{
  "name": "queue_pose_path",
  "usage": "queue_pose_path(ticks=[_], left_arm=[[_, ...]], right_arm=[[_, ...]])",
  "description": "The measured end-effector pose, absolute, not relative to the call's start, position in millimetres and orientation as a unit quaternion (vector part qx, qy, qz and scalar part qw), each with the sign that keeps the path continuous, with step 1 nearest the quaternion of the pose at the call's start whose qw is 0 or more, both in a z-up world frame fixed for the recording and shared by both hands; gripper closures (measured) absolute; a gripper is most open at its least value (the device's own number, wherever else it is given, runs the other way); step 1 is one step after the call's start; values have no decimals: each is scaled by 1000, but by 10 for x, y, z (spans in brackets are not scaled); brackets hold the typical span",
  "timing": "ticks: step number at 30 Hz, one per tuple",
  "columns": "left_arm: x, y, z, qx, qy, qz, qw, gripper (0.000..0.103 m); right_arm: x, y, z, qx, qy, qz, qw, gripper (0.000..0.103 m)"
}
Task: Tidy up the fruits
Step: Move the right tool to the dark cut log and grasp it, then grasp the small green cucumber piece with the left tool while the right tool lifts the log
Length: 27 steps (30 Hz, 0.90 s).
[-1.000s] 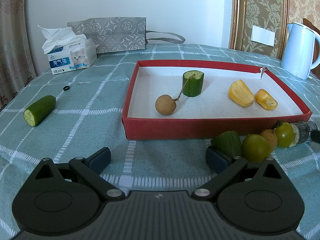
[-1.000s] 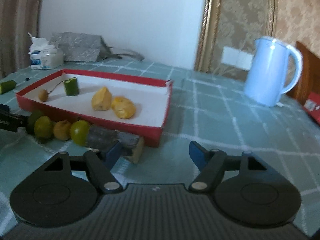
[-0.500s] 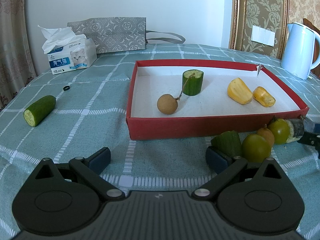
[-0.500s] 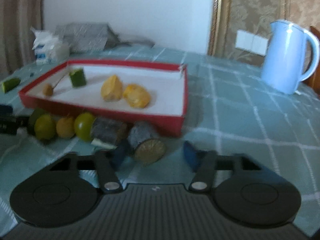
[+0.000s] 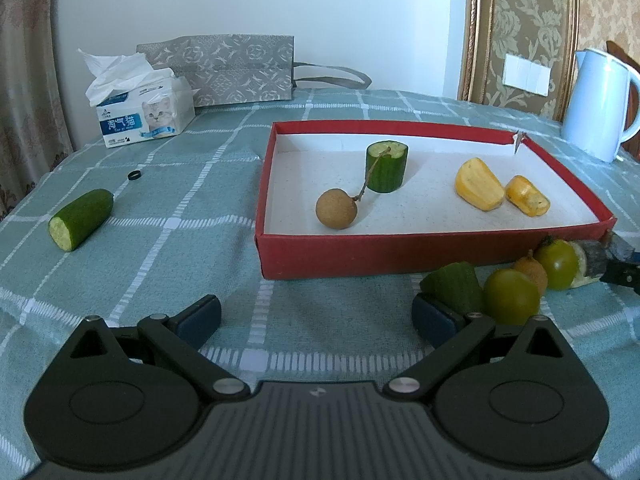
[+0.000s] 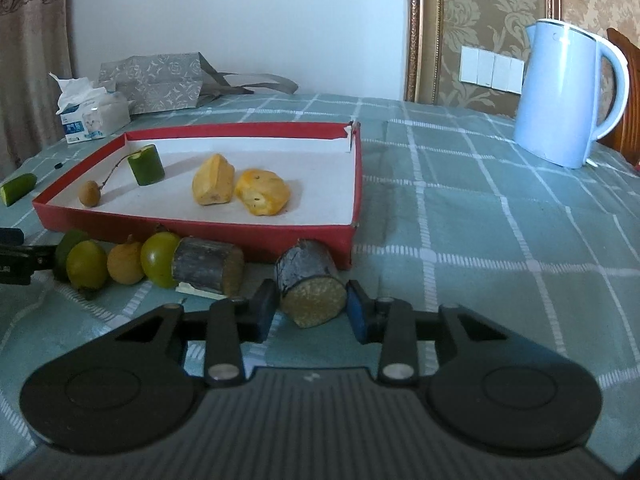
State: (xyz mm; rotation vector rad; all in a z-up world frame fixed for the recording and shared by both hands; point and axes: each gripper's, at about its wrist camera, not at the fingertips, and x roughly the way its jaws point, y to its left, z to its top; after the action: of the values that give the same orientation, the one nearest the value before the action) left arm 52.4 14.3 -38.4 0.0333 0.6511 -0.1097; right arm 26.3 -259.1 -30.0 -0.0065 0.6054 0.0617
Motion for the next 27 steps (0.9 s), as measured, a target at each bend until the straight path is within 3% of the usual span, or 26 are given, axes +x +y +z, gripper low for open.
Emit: queue_pose_path(ticks=[12, 19, 27], left_arm=[[332, 159, -285, -6, 263, -107, 959, 1], [394, -89, -297, 25, 270, -98, 958, 1], [524, -40, -322, -20, 301, -111, 947, 0]], right_arm=[[264, -2561, -304, -11, 300, 28, 953, 68], [264, -2559, -305, -11, 300, 28, 953, 67], [262, -2558, -305, -12, 300, 28, 953, 67]])
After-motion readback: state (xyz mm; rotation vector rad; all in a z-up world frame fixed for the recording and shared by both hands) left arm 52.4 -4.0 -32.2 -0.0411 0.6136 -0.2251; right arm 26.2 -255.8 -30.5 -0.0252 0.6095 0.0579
